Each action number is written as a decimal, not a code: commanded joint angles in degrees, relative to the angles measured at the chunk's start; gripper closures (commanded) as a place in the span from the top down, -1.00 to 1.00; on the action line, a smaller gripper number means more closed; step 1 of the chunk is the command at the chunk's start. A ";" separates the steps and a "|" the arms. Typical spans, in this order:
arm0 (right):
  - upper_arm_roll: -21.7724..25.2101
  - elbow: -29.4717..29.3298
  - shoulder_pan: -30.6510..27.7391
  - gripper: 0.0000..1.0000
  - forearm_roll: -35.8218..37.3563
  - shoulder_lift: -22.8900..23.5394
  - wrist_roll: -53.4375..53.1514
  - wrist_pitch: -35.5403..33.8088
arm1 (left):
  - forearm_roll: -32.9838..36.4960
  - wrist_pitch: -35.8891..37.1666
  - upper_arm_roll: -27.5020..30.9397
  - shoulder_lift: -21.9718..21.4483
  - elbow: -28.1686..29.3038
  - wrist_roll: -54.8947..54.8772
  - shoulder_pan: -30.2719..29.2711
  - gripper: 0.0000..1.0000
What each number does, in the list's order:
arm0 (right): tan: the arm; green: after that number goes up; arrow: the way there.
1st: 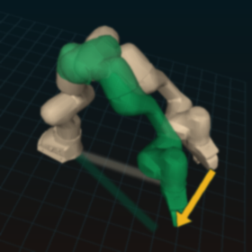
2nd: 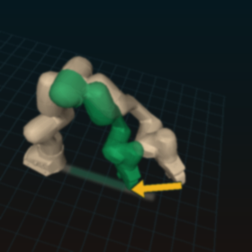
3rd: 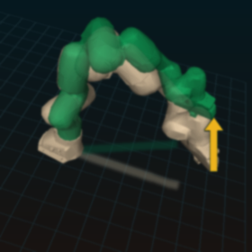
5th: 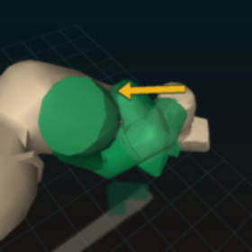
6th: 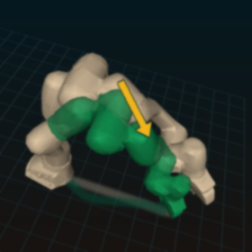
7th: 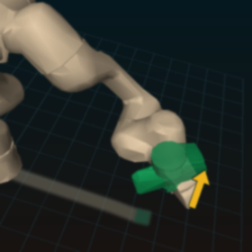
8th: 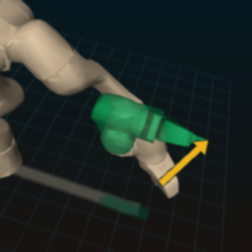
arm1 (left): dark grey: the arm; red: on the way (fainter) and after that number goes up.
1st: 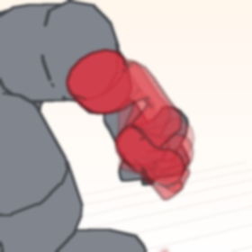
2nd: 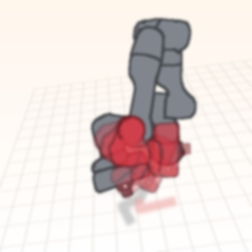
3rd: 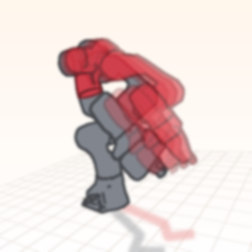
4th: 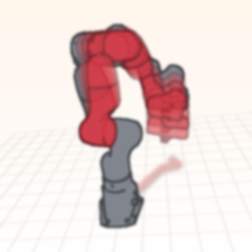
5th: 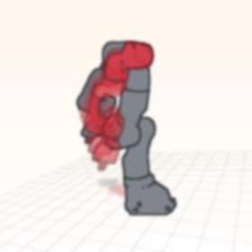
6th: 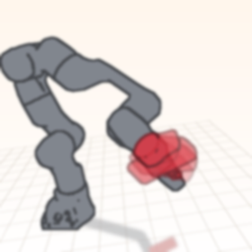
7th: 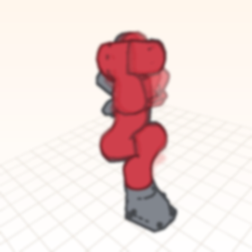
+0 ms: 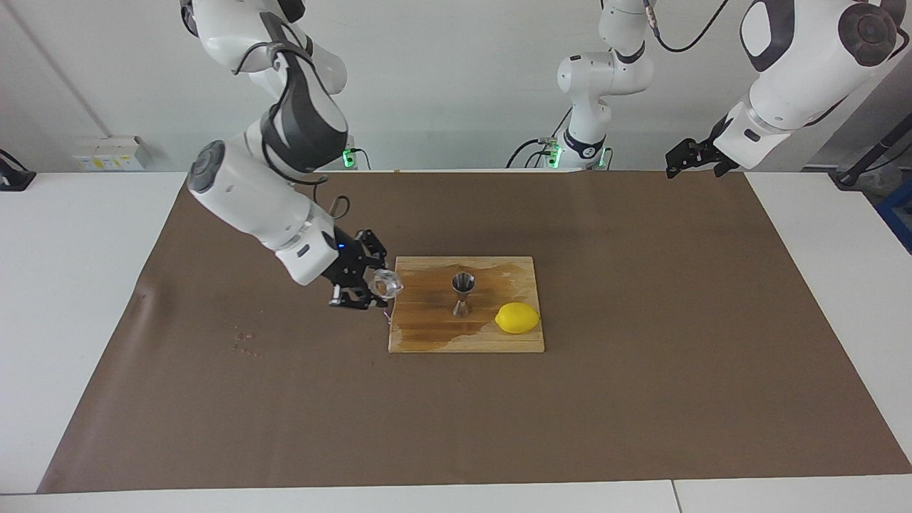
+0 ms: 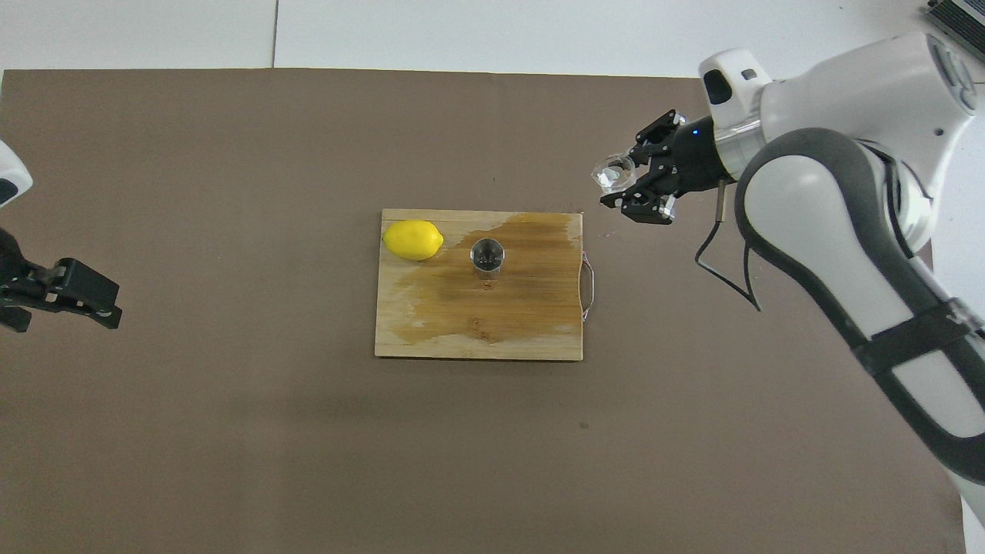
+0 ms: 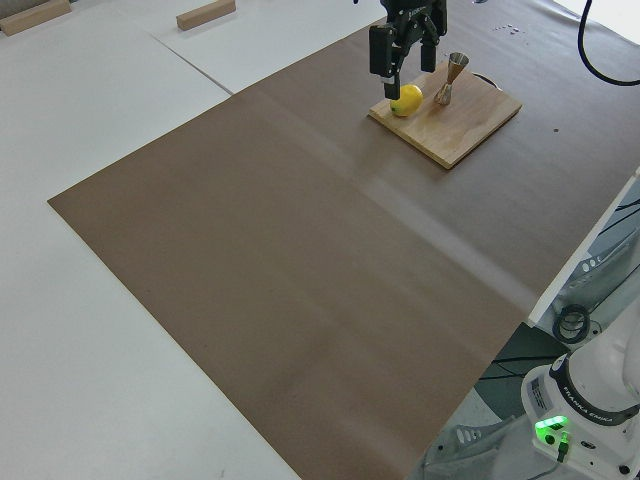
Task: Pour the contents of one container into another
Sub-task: 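Carry the clear glass with the right gripper back to its spot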
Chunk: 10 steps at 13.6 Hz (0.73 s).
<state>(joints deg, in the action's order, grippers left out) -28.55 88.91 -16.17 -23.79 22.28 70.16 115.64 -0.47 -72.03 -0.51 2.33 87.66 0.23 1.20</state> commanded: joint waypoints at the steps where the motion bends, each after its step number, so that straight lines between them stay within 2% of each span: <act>1: -9.91 4.94 -16.03 -1.00 -2.05 0.74 6.81 -0.32 | 0.38 0.14 -0.46 -1.54 1.73 0.65 -0.49 1.00; 2: -12.12 5.74 -21.05 -1.00 -1.88 1.97 9.53 -0.94 | 0.38 0.23 -0.46 -1.54 1.73 0.65 -0.41 1.00; 4: -13.19 6.01 -28.01 -1.00 -1.88 5.30 14.90 -1.64 | 0.38 0.14 -0.46 -1.54 1.73 0.65 -0.49 1.00; 10: -16.26 5.57 -40.59 -1.00 -1.53 18.39 24.23 -2.00 | 0.38 0.14 -0.46 -1.54 1.73 0.65 -0.49 1.00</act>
<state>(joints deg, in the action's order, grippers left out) -41.85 94.99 -53.27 -23.92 37.01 91.99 114.06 -0.47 -72.03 -0.51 2.33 87.66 0.23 1.20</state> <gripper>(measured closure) 0.515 0.000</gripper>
